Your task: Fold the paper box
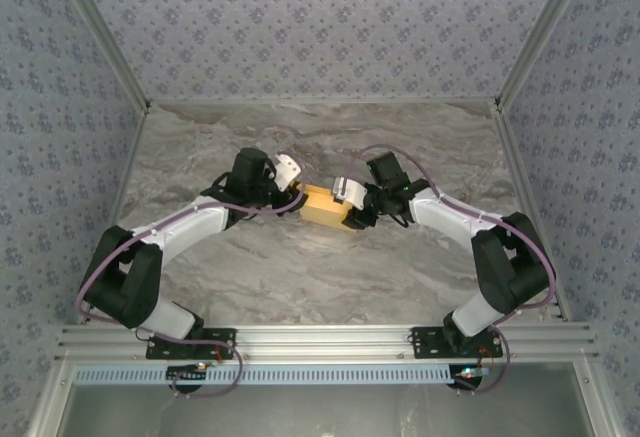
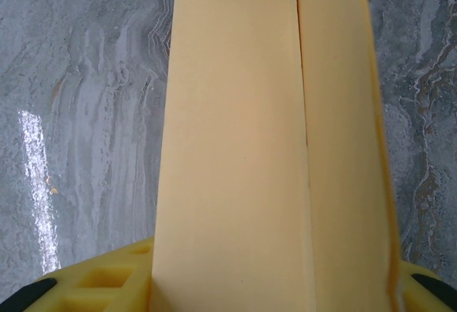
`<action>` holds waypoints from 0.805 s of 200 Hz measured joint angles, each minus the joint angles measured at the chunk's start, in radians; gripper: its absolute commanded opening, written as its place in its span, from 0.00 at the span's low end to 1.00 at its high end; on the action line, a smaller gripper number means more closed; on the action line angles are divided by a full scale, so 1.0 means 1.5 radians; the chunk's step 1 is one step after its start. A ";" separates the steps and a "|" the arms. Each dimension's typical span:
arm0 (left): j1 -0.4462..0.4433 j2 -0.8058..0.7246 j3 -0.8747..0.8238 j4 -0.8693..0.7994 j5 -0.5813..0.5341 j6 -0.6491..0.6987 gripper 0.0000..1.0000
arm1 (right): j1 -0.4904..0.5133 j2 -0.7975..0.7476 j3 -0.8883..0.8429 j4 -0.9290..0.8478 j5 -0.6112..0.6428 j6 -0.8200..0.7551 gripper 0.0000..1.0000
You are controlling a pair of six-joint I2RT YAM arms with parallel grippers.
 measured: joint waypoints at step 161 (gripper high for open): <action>0.025 0.028 0.010 -0.019 0.011 0.002 0.00 | 0.002 0.013 0.000 0.025 0.022 0.030 0.46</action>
